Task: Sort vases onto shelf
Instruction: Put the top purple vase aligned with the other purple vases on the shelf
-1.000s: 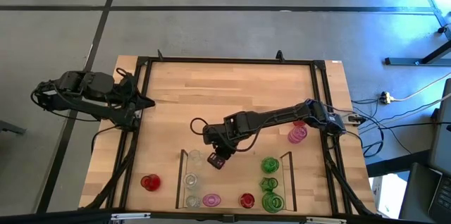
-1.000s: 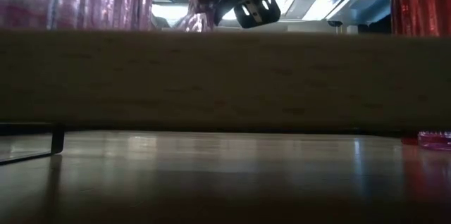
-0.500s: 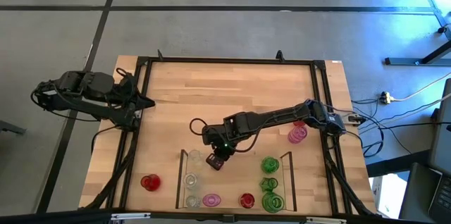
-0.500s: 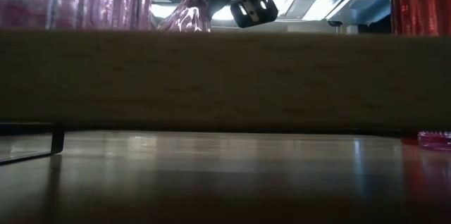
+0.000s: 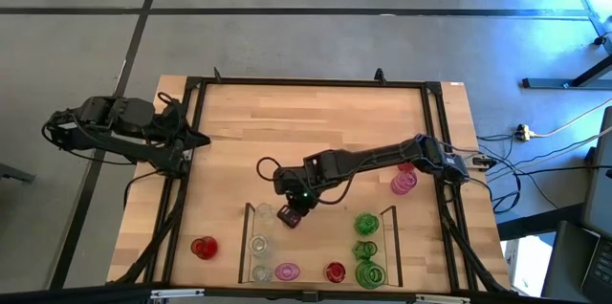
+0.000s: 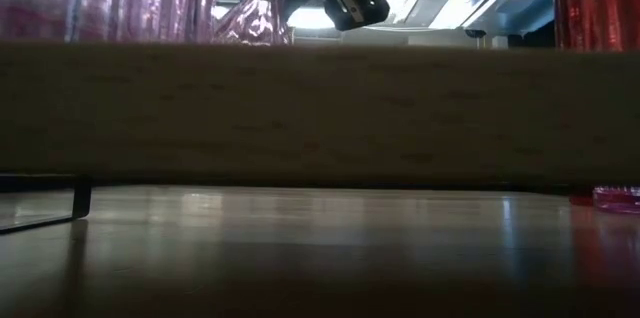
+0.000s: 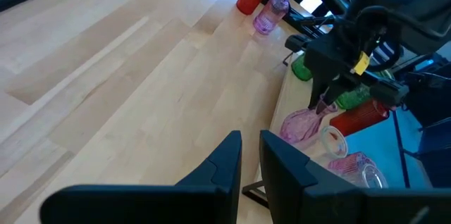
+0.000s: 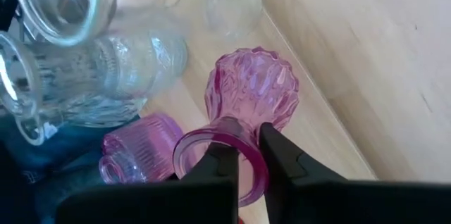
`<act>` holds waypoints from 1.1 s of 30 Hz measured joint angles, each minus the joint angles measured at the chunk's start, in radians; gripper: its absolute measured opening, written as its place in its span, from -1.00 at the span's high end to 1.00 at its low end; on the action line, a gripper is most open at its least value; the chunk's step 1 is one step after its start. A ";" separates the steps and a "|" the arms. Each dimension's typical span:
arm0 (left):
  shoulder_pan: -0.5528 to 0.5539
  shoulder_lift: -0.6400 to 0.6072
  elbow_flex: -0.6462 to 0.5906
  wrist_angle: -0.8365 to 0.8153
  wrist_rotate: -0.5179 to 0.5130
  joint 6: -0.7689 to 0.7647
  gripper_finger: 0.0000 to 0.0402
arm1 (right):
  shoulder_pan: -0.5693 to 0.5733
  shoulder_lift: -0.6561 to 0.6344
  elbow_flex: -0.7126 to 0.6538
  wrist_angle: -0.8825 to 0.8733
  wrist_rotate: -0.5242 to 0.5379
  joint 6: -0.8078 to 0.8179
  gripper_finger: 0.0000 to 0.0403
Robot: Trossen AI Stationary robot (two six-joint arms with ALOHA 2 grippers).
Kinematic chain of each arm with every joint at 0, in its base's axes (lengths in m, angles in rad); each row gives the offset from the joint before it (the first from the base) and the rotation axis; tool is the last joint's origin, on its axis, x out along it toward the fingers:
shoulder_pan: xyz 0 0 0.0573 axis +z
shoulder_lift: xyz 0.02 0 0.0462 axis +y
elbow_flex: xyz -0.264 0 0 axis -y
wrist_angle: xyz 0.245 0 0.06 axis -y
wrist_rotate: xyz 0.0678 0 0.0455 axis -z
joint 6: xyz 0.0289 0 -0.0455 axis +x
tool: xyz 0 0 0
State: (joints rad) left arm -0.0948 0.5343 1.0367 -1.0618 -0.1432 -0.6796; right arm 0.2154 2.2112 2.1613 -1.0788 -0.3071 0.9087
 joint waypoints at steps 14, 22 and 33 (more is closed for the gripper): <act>0.000 0.000 0.000 0.000 0.000 0.000 0.78 | 0.000 0.000 0.002 -0.021 -0.031 0.000 0.64; 0.000 0.000 0.000 0.000 0.000 0.000 0.78 | 0.000 0.000 0.002 0.036 -0.053 -0.024 0.70; 0.000 0.000 0.000 0.000 0.000 0.001 0.78 | 0.000 0.000 0.002 0.049 -0.061 -0.024 0.70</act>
State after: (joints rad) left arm -0.0948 0.5346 1.0367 -1.0615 -0.1429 -0.6782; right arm 0.2153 2.2108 2.1635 -1.0299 -0.3683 0.8845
